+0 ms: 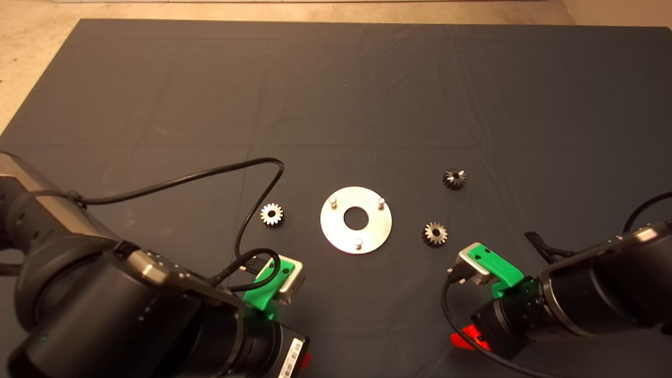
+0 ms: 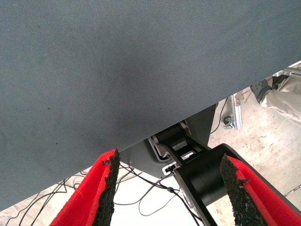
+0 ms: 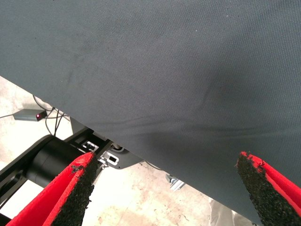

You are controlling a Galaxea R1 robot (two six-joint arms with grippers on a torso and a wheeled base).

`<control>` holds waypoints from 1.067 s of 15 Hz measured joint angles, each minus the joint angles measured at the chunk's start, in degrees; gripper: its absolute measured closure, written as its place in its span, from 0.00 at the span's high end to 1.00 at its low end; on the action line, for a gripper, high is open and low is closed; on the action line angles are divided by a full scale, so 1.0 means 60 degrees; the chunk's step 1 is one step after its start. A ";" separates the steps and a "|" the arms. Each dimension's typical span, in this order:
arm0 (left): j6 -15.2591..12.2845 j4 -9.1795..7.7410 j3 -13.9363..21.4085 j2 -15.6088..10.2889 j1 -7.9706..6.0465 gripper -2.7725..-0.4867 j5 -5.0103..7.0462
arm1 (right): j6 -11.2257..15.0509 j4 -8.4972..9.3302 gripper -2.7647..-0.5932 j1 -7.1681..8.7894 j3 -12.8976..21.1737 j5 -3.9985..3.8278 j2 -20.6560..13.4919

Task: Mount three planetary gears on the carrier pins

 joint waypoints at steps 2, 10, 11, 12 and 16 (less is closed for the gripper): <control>0.0000 0.0001 0.0000 0.0000 0.0000 0.43 -0.0003 | 0.0003 0.0000 0.74 0.0000 0.0000 0.0000 -0.0003; 0.0000 0.0003 0.0000 0.0022 0.0000 0.43 0.0000 | -0.0157 0.0002 0.74 0.0000 0.0000 0.0000 -0.0003; 0.0000 0.0004 0.0000 0.0037 0.0000 0.43 -0.0004 | -0.0287 0.0004 0.74 0.0000 0.0000 0.0004 -0.0003; 0.0000 0.0004 0.0000 0.0035 0.0000 0.43 -0.0004 | -0.0432 0.0004 0.74 0.0000 -0.0004 0.0004 -0.0027; 0.0000 0.0004 0.0000 0.0059 0.0000 0.43 -0.0004 | -0.1223 0.0010 0.74 0.0162 -0.0348 0.0004 -0.0119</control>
